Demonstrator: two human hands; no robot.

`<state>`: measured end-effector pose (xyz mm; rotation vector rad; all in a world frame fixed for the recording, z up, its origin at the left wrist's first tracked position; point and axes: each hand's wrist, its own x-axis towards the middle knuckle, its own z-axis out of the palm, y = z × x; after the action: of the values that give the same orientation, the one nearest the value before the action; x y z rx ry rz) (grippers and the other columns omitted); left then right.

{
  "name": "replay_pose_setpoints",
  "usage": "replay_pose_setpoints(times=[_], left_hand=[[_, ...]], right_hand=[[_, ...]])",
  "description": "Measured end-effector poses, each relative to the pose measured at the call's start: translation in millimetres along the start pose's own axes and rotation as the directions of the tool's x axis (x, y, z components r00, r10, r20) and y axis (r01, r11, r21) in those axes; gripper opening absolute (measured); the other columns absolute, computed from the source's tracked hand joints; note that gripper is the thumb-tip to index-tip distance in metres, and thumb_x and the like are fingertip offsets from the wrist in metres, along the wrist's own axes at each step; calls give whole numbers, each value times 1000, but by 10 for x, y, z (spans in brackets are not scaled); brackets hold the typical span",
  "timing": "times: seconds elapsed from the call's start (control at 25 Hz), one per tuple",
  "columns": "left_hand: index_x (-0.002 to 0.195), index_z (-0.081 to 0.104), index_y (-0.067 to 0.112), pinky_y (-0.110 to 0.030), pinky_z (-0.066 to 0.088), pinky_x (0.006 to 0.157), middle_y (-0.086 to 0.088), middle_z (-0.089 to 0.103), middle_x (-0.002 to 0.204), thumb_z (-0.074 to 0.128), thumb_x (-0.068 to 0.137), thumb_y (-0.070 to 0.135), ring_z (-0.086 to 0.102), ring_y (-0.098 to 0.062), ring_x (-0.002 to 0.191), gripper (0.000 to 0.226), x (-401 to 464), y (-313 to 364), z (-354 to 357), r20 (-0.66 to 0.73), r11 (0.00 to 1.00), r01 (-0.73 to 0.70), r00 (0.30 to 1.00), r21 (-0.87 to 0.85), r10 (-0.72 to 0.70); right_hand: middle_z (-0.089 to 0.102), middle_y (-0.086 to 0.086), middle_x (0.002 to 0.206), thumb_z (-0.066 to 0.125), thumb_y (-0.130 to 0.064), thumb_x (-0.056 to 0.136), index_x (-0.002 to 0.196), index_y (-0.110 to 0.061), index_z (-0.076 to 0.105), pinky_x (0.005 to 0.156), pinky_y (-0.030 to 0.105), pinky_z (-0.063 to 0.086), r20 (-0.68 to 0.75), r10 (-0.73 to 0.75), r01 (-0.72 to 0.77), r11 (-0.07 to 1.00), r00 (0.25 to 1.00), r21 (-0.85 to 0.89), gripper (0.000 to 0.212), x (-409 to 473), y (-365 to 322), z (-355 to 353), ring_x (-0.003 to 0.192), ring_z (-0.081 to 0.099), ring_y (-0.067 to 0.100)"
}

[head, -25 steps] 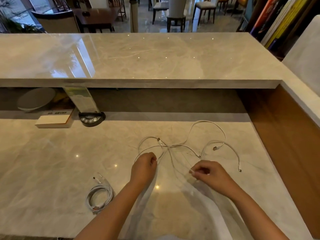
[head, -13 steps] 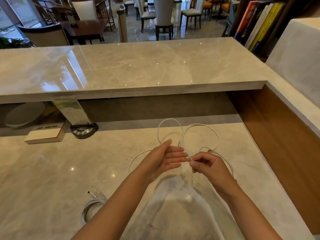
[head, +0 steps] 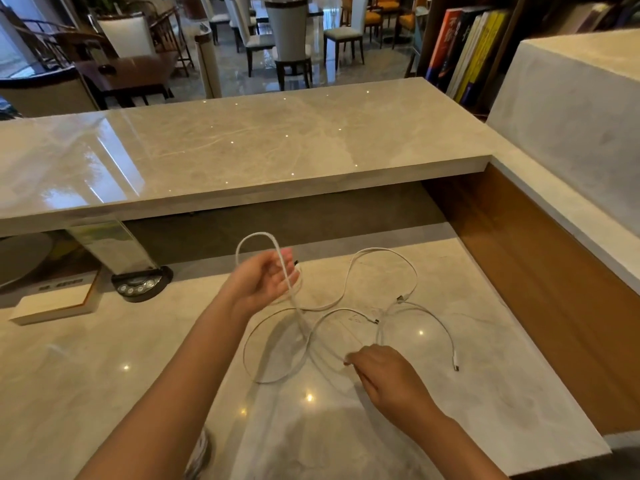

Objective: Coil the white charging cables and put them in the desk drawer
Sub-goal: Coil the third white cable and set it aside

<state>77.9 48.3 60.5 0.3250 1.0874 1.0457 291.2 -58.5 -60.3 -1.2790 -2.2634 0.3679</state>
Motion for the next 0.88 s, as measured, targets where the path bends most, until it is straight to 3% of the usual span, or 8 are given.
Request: replay_pose_setpoints(times=[0.12,0.32,0.4,0.48,0.56,0.64,0.76,0.88], left_hand=[[100,61,5,-33,55,70,-3,58,72,35,100,19,56,-12,70,30,150,435,-71,-111,992,-108,987,69,115],[98,55,7,-31,48,62,1,47,56,35,99,16,51,-10,51,23,195,606,-138,-60,980,-182,980,85,188],[91,55,8,-26,43,60,1,38,57,40,94,13,41,-10,48,16,37,353,-95,129,980,-172,979,100,159],[82,56,10,-23,39,55,2,34,55,43,87,16,34,-10,47,15,-98,97,-92,315,987,-122,945,101,85],[77,58,11,-21,36,50,4,34,55,42,86,21,31,-8,47,21,-139,-91,-121,473,992,-67,881,103,10],[76,58,12,-19,34,49,5,32,56,43,87,24,26,-8,49,22,-153,-203,-136,593,988,-20,802,153,-76],[76,54,13,-18,31,49,5,31,56,47,88,28,24,-8,50,21,-226,-383,-73,693,951,1,684,310,-227],[78,55,14,-20,22,49,4,30,57,39,92,28,23,-8,50,26,-289,-570,-73,624,852,-30,694,523,-358]], right_hand=[[60,-14,62,67,-19,61,81,-30,65,53,16,41,101,-64,77,989,993,-128,23,-179,86,164,56,56,5],[55,-11,61,87,-11,39,64,-28,67,46,19,36,223,193,-126,950,955,-284,37,-222,219,377,52,53,9],[62,-9,81,79,-11,56,82,-26,73,60,18,38,272,203,-136,960,941,-245,30,-133,201,272,72,60,12],[56,-7,112,58,-9,80,115,-20,64,80,10,34,387,214,-239,971,897,17,38,74,168,71,104,53,11],[55,-9,118,54,-11,89,118,-21,61,87,4,33,384,337,-482,787,859,386,32,395,42,-212,112,51,7],[66,-2,112,44,-27,96,110,-20,66,91,19,42,395,448,-586,459,802,668,27,788,-100,-496,111,59,14],[72,9,103,26,-36,100,108,-9,66,99,38,38,588,307,-639,92,748,764,49,1258,-289,-771,111,60,23],[74,8,80,36,-24,99,96,-4,65,93,44,45,662,323,-639,-190,676,745,36,1456,-414,-844,85,69,20]])
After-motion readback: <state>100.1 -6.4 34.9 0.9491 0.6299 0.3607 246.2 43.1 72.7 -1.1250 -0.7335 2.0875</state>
